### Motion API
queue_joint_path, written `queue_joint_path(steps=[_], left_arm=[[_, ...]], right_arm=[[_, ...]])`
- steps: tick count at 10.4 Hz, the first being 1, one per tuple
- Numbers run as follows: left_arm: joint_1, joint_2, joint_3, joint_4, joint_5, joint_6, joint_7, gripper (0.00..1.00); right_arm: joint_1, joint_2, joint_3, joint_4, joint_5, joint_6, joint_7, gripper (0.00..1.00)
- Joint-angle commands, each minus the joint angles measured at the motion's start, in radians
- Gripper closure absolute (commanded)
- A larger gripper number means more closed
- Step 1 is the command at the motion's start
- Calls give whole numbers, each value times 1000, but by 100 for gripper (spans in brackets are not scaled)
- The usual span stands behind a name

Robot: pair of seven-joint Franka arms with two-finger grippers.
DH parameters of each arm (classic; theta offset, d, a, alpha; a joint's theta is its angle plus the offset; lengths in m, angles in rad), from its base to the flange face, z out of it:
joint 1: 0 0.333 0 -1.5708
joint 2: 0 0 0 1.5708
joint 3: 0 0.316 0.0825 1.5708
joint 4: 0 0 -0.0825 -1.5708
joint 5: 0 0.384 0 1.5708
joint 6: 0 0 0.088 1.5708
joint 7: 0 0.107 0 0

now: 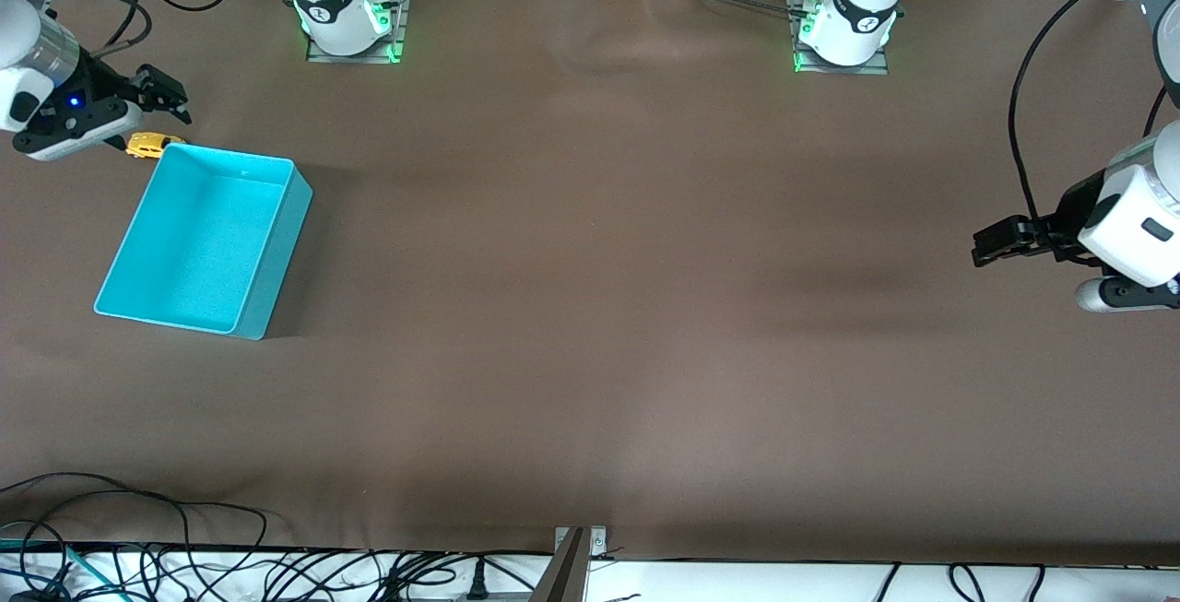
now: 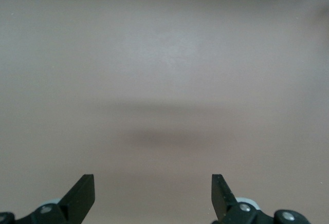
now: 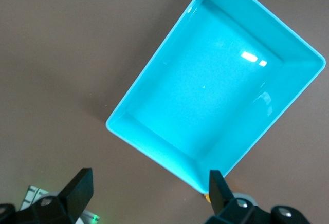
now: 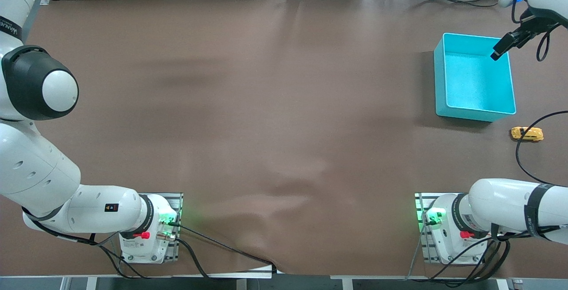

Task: Wind up and store yellow beetle car
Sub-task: 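Lower the open right gripper over the car beside the box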

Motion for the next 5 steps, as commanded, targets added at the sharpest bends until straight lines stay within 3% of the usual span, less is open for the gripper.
queue_joint_path(steps=[1, 5], left_arm=[[-39, 6, 10, 50, 6, -13, 18, 0], [-65, 8, 5, 50, 8, -13, 18, 0]], right_arm=[[-7, 29, -19, -24, -19, 57, -100, 0], [-10, 48, -100, -43, -20, 38, -215, 0]])
